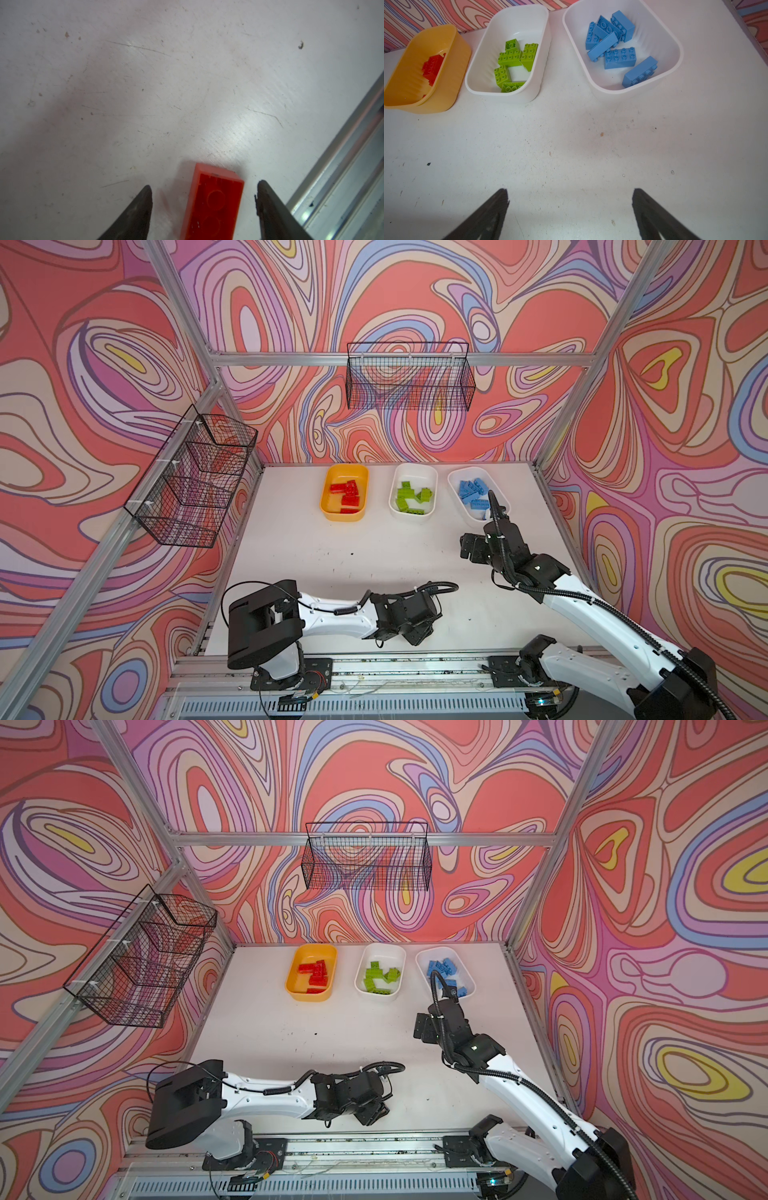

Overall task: Sort the legos into containers by color
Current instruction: 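Close the left gripper on the red brick and lift it, then carry the red brick over the yellow tub with the left gripper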

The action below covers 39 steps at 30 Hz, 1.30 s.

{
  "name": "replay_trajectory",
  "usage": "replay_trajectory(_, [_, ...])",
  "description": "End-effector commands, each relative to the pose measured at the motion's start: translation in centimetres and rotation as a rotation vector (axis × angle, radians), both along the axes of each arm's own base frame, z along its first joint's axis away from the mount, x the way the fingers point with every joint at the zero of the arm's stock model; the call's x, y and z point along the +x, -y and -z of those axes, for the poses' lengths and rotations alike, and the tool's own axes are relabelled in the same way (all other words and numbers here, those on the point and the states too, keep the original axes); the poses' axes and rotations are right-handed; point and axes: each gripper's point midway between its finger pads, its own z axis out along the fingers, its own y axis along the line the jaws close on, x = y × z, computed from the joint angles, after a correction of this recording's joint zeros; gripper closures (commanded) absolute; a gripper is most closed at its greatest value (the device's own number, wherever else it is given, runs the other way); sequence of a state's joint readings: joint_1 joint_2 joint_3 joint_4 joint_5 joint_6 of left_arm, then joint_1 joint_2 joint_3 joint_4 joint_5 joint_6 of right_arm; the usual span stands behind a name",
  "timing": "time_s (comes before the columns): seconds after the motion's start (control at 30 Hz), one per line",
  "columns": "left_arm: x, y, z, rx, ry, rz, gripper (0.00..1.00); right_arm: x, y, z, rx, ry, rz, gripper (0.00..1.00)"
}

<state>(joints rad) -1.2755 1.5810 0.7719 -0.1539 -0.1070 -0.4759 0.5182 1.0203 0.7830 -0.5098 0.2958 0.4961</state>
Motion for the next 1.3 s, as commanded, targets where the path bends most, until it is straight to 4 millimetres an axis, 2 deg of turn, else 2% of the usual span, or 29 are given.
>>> replay_trajectory(0.0, [0.0, -0.4, 1.0, 0.015, 0.006, -0.023, 0.41, -0.3, 0.3, 0.7, -0.003, -0.019, 0.011, 0.02])
replay_trajectory(0.37, [-0.1, -1.7, 2.9, 0.041, 0.017, -0.07, 0.61, -0.8, 0.8, -0.2, 0.007, -0.005, 0.025, 0.02])
replay_trajectory(0.5, [0.7, -2.6, 3.2, 0.072, 0.052, -0.108, 0.71, -0.9, 0.9, -0.5, 0.013, -0.003, 0.03, 0.02])
replay_trajectory(0.67, [1.6, -3.9, 3.0, 0.115, 0.105, -0.155, 0.77, -1.0, 0.8, -1.1, 0.028, 0.01, 0.03, 0.02])
replay_trajectory(1.03, [4.2, -5.5, 1.5, 0.121, 0.14, -0.265, 0.77, -0.7, 0.2, -1.6, 0.062, 0.022, 0.02, 0.02])
replay_trajectory(1.13, [5.8, -6.5, 0.5, 0.103, 0.139, -0.319, 0.79, -0.9, 0.3, -1.8, 0.069, 0.028, 0.019, 0.02])
replay_trajectory(1.27, [8.9, -8.2, -2.2, 0.082, 0.176, -0.4, 0.8, -1.0, 0.3, -2.1, 0.077, 0.036, 0.017, 0.02])
